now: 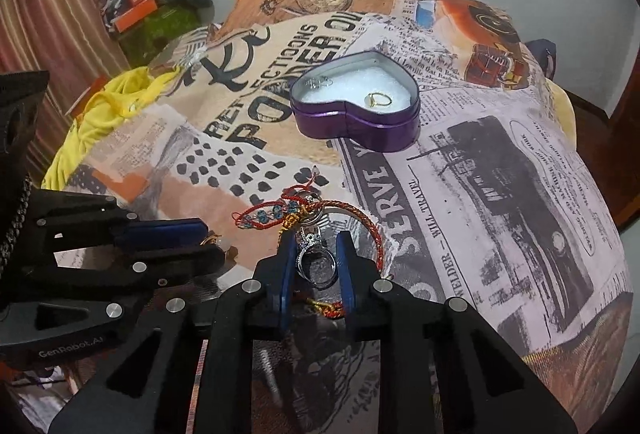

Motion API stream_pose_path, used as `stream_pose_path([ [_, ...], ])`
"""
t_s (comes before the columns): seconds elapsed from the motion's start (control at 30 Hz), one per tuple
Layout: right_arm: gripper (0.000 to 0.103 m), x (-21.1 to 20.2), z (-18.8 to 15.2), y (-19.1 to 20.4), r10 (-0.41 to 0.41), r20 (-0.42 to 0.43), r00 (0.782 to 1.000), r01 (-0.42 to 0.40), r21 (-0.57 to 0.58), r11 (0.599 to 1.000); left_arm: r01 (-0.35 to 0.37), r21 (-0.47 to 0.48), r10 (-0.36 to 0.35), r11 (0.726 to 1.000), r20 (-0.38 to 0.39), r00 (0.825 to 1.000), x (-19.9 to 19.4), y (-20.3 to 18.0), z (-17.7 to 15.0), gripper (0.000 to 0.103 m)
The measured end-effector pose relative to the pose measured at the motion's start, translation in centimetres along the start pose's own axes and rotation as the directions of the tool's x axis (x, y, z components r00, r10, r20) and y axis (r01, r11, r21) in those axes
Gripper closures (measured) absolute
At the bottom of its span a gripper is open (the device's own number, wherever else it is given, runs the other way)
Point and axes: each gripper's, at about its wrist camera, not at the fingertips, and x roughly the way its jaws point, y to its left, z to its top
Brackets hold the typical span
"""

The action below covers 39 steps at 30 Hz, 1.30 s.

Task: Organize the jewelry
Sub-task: 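Grasp the silver charm on the gold-wire bracelet with the right tool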

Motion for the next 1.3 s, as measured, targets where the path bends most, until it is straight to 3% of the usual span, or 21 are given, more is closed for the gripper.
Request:
stream_pose_path([
  [0.23,0.085,-2.3,0.5,0.6,-0.007,0.049,0.999,0.007,-0.001,1.0,-0.029,0.013,0.029,0.999,0.062,0.998,-2.6,-0.6,0.9,0.085],
  [0.27,0.092,-2.7,0.6,0.7,-0.008,0.06,0.998,0.008,-0.003,1.0,-0.032,0.014,0.031,0.999,0.072,0.997,-3.0,-0.7,1.0,0.085],
  [0.33,0.093,-3.4,0.9,0.9,-0.005,0.074,0.997,0.005,-0.004,1.0,-0.025,0.015,0.023,1.0,0.08,0.996,-3.5,-0.8,1.4,0.1],
  [0.5,0.093,-5.1,1.5,1.3,-0.02,0.125,0.992,0.022,-0.018,1.0,-0.031,0.016,0.029,0.999,0.105,0.994,-4.7,-0.8,1.9,0.1],
  [0.7,0.093,-4.3,1.1,0.9,-0.032,0.083,0.996,0.033,-0.006,0.999,-0.052,0.03,0.049,0.998,0.099,0.994,-5.0,-0.4,1.3,0.1],
  [0.87,0.084,-3.6,0.1,0.3,-0.024,0.038,0.999,0.023,0.018,1.0,-0.054,-0.006,0.055,0.998,0.046,0.997,-3.9,1.5,0.7,0.089],
  [1.07,0.084,-2.5,-0.8,0.0,-0.006,-0.002,1.0,0.006,0.031,1.0,-0.047,-0.043,0.048,0.998,0.02,0.999,-2.8,2.7,0.2,0.083],
  [1.3,0.084,-1.0,-0.7,0.0,-0.013,-0.031,0.999,0.013,0.018,1.0,-0.062,0.016,0.062,0.998,0.027,0.998,-2.4,1.6,-0.2,0.073],
])
